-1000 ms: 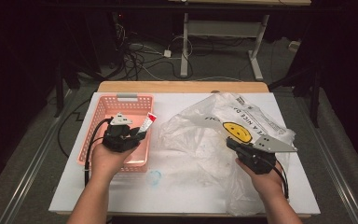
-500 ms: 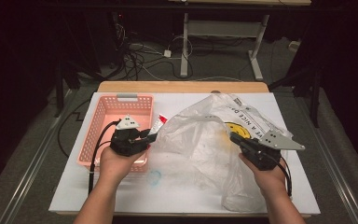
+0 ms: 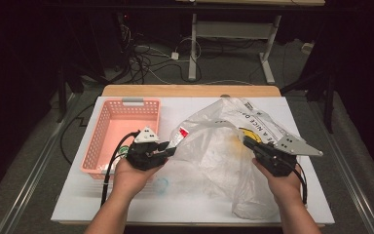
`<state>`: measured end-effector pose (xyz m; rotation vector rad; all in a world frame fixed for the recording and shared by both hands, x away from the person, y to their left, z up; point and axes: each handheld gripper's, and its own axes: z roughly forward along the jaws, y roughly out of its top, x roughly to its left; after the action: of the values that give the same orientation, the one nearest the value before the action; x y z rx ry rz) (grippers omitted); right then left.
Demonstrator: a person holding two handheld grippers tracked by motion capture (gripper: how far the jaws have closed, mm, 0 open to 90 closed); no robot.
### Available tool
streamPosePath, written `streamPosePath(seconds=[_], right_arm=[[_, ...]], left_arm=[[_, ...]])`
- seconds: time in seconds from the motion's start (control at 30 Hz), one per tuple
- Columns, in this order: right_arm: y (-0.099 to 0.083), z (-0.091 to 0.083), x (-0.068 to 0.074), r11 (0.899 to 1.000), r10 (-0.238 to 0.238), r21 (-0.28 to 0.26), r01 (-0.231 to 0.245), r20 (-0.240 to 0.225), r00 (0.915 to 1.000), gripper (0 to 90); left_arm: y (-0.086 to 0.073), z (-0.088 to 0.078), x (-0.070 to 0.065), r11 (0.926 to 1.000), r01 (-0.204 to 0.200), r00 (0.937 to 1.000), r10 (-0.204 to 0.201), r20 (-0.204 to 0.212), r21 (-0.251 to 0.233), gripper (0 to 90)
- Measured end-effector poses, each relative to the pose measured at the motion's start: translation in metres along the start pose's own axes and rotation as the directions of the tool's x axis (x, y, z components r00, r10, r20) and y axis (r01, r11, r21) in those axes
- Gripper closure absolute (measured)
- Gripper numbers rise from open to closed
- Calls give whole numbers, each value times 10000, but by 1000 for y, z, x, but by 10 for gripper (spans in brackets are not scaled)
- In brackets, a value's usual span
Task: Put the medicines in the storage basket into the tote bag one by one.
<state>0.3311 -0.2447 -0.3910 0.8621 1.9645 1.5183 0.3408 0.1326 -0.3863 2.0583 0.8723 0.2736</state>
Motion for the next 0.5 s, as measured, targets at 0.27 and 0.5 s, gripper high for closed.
streamPosePath(seconds=[0.27,0.5], right_arm=[[0,1,-2,10000,-27,-20,27,-32,10000,900],[0,1,0,10000,-2,-6,2,-58,10000,900]], left_arm=[[5,-11,-15,9987,-266,9994,276,232,-427,679],[6,-7,-28,9976,-532,9972,554,500,-454,679]])
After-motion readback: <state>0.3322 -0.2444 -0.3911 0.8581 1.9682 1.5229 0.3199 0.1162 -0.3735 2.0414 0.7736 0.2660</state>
